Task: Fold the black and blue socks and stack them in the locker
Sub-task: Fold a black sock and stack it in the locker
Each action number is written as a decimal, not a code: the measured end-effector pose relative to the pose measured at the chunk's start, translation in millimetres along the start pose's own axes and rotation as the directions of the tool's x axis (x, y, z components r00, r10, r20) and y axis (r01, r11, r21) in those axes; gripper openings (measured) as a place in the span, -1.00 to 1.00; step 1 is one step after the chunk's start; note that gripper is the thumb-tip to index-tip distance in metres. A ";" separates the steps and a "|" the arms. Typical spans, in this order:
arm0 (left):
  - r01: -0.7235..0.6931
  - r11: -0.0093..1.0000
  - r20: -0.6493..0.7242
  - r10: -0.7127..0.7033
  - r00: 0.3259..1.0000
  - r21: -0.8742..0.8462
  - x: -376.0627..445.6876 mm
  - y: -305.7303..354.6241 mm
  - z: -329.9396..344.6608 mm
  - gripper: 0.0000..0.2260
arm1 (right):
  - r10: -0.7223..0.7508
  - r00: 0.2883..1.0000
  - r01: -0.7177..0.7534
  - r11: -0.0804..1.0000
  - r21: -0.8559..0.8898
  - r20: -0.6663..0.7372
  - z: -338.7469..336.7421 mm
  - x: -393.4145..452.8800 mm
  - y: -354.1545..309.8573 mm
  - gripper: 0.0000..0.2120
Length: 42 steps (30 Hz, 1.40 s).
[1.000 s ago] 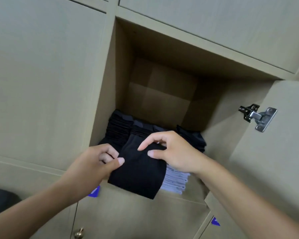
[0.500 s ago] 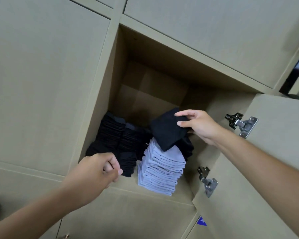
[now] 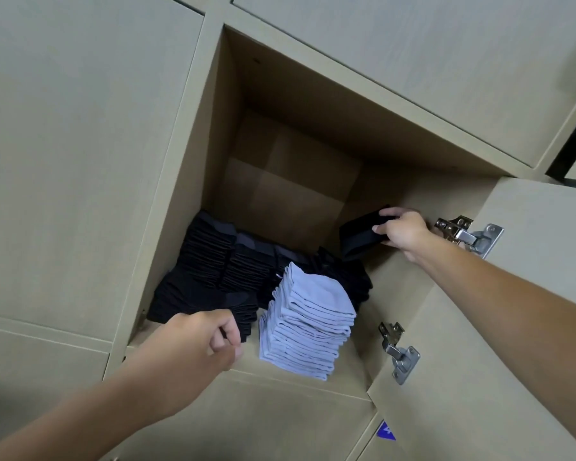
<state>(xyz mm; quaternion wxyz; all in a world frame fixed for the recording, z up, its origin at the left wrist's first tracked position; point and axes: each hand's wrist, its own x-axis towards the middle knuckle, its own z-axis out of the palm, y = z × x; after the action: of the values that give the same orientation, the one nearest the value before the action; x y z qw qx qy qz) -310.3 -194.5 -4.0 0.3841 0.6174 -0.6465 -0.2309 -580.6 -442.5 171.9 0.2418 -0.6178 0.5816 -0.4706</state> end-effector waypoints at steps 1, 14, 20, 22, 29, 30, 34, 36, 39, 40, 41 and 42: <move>-0.001 1.000 0.007 0.001 1.000 0.001 0.4 -0.2 1.3 -0.92 | 0.021 1.000 -0.021 1.000 0.020 0.002 1.7 2.6 0.7 -0.59; 0.011 0.997 0.056 -0.015 0.998 0.078 11.0 -12.7 11.7 -0.93 | 0.196 0.975 -0.209 0.968 0.139 0.106 29.9 37.2 35.4 -0.54; 0.015 0.996 0.075 -0.022 0.997 0.089 13.0 -14.8 11.2 -0.94 | 0.117 0.989 -0.075 0.926 -0.370 0.094 35.0 47.6 45.0 -0.57; 0.019 0.995 0.087 -0.027 0.996 0.096 13.2 -15.6 10.8 -0.93 | 0.074 0.992 -0.006 0.842 -0.540 0.106 34.1 50.4 44.2 -0.54; 0.019 0.995 0.101 -0.029 0.994 0.102 11.0 -21.3 8.4 -0.94 | 0.094 0.986 0.043 0.643 -0.764 0.135 34.0 50.1 39.6 -0.56; 0.018 0.995 0.101 -0.028 0.994 0.100 10.7 -21.9 8.1 -0.94 | 0.109 0.985 0.038 0.607 -0.794 0.131 33.7 50.6 38.1 -0.53; 0.024 0.994 0.105 -0.036 0.994 0.109 9.4 -24.6 7.4 -0.95 | 0.062 0.996 0.025 0.552 -0.833 0.071 36.2 49.7 30.0 -0.39; 0.023 0.992 0.102 -0.036 0.994 0.121 9.4 -25.5 7.5 -0.95 | -0.019 0.999 0.040 0.521 -0.853 0.036 38.5 47.7 24.2 -0.46; 0.019 0.993 0.105 -0.032 0.994 0.119 9.9 -26.8 7.6 -0.95 | -0.059 0.995 0.103 0.553 -0.826 0.084 44.5 44.2 18.3 -0.53; 0.019 0.993 0.110 -0.032 0.993 0.117 9.8 -27.2 8.0 -0.95 | -0.034 0.991 0.127 0.570 -0.812 0.131 47.9 43.2 19.8 -0.49; 0.019 0.993 0.116 -0.032 0.993 0.113 10.0 -27.7 8.4 -0.95 | -0.002 0.984 0.149 0.578 -0.802 0.181 51.5 40.9 23.0 -0.45; 0.018 0.994 0.122 -0.032 0.992 0.109 10.5 -28.2 8.8 -0.96 | 0.029 0.973 0.168 0.588 -0.791 0.228 55.7 39.7 28.1 -0.42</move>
<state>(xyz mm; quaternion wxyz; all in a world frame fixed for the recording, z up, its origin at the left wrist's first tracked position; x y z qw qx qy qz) -299.1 -210.0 -28.9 0.3064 0.6299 -0.6727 -0.2382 -551.2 -499.7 135.6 -0.0210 -0.7298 0.6766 -0.0955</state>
